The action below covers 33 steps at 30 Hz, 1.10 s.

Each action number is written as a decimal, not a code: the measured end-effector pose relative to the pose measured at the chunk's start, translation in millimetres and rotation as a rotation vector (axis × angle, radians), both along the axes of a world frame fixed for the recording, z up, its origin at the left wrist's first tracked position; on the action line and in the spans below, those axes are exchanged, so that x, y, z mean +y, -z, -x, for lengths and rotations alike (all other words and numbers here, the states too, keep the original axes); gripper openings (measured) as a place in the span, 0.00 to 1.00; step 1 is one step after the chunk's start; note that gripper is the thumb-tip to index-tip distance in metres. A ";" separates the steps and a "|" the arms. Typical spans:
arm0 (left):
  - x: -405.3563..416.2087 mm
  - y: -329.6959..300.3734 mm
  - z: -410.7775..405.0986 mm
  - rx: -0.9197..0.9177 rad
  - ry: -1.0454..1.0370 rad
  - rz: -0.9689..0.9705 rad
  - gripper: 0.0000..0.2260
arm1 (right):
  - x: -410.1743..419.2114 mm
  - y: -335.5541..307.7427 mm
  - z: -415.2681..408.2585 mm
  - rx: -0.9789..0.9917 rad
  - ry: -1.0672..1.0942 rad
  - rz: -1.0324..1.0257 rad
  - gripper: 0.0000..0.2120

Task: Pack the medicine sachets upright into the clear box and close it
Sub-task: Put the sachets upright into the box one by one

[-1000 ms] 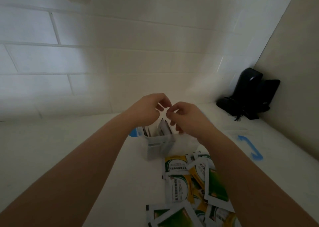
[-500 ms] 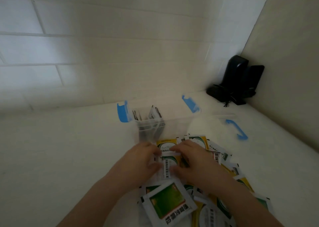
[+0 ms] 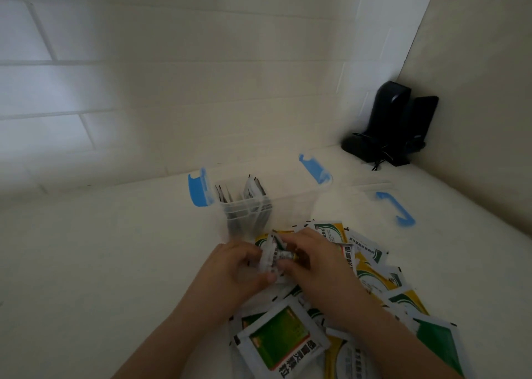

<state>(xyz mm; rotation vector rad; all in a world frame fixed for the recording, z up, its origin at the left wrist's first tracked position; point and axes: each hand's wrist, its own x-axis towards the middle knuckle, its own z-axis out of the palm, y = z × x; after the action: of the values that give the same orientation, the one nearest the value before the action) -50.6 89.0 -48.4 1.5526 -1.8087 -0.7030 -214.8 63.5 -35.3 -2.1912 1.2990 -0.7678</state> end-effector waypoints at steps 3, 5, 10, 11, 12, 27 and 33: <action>0.0 -6.2 -3.3 0.141 -0.105 0.030 0.05 | 1.4 -4.5 -2.2 -0.142 -0.007 -0.033 0.11; -0.5 -9.6 -13.1 0.261 -0.177 0.017 0.06 | 1.1 -5.1 -2.1 -0.164 0.014 -0.051 0.12; 0.0 -13.1 -29.8 0.240 -0.188 -0.035 0.08 | -3.1 9.5 3.8 0.224 -0.026 0.138 0.22; -0.7 -12.2 -30.7 0.246 -0.192 -0.038 0.07 | -3.2 11.0 4.1 0.294 -0.034 0.156 0.23; -1.2 -11.1 -31.1 0.248 -0.197 -0.043 0.07 | -3.2 11.2 4.1 0.351 -0.033 0.177 0.22; 4.0 -8.1 -24.5 0.147 -0.292 0.112 0.03 | 5.3 -1.0 4.4 -0.165 0.243 0.084 0.10; 7.4 -3.8 -7.2 0.151 -0.038 0.046 0.08 | 8.4 -1.2 1.0 -0.243 0.072 -0.068 0.07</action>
<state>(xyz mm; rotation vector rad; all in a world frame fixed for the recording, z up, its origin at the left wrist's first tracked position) -43.4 96.4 -44.6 1.4598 -1.6695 -0.7357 -215.8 71.8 -34.1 -1.9380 1.2663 -0.9696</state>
